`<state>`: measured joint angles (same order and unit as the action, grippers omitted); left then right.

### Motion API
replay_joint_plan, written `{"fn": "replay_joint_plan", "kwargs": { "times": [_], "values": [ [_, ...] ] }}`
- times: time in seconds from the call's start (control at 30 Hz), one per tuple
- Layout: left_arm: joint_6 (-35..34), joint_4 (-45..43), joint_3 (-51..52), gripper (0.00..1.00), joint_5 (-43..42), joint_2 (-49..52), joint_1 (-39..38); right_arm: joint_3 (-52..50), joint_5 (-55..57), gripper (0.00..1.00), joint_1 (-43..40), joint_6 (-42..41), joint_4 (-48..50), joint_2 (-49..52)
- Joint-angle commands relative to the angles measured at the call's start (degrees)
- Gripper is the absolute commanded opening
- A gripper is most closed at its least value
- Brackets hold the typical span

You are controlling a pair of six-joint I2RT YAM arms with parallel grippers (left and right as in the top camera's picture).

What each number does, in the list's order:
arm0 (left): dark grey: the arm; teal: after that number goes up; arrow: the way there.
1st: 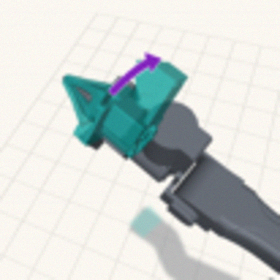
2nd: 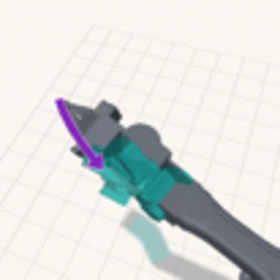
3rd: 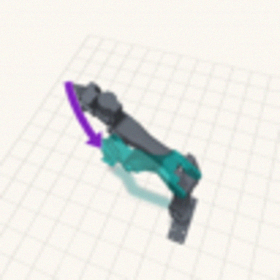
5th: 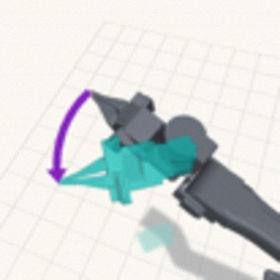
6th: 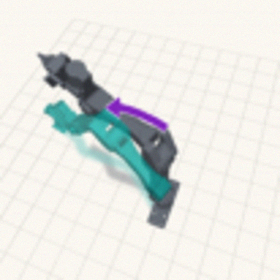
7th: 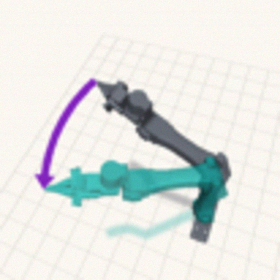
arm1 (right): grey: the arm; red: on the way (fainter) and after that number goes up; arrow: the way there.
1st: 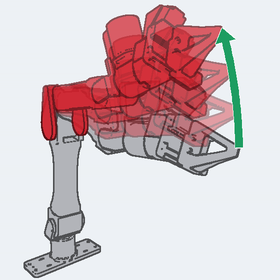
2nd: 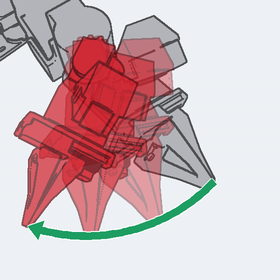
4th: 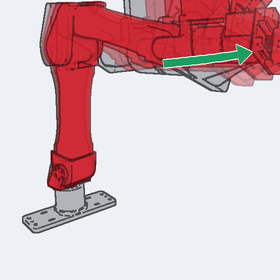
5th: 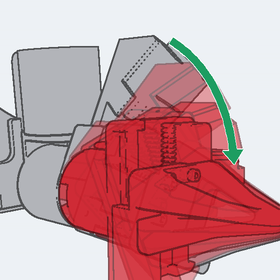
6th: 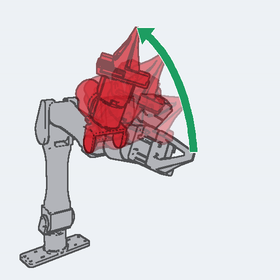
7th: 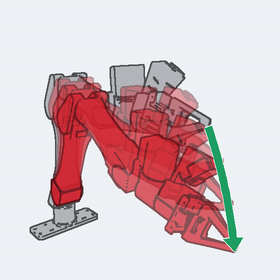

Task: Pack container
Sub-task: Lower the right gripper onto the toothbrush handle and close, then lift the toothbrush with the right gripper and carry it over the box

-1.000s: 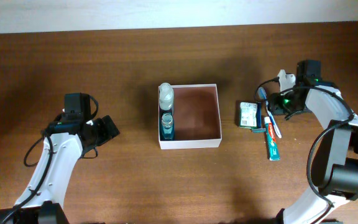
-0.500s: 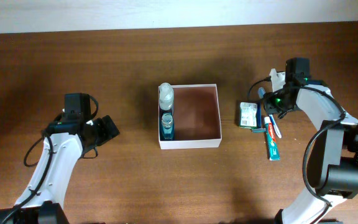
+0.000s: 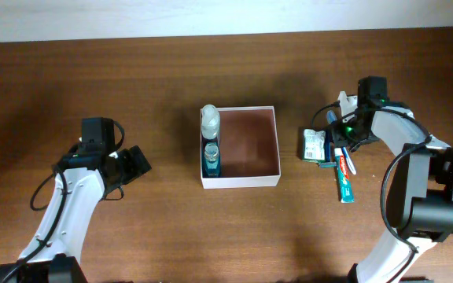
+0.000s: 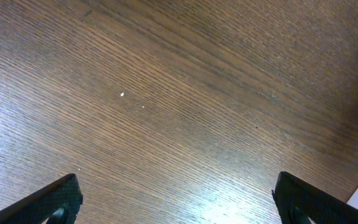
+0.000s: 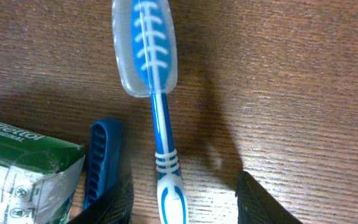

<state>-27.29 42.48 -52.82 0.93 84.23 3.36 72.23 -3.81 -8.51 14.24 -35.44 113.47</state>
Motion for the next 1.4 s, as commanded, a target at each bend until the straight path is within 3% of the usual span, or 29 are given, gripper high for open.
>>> {"fn": "replay_joint_plan", "kwargs": {
  "times": [0.0, 0.4, 0.67, 1.0, 1.37],
  "values": [
    [0.1, 0.0, -0.1, 1.0, 0.4, 0.5, 0.2, -0.4, -0.2, 0.38, 0.2, -0.1, -0.3, 2.2],
    [0.1, 0.0, -0.1, 1.0, 0.4, 0.5, 0.2, -0.1, -0.2, 0.12, 0.3, -0.2, -0.8, 2.0],
    [0.1, 0.0, -0.1, 1.0, 0.4, 0.5, 0.2, 0.1, -0.2, 0.04, 0.3, -1.5, -1.2, 2.0],
    [0.1, 0.0, -0.1, 1.0, 0.4, 0.5, 0.2, 0.8, -0.2, 0.04, 0.3, -2.7, -1.9, 1.9],
    [0.1, 0.0, -0.1, 1.0, 0.4, 0.5, 0.2, 16.0, -0.2, 0.04, 0.3, -4.5, -16.7, 1.2]
  ]
}}
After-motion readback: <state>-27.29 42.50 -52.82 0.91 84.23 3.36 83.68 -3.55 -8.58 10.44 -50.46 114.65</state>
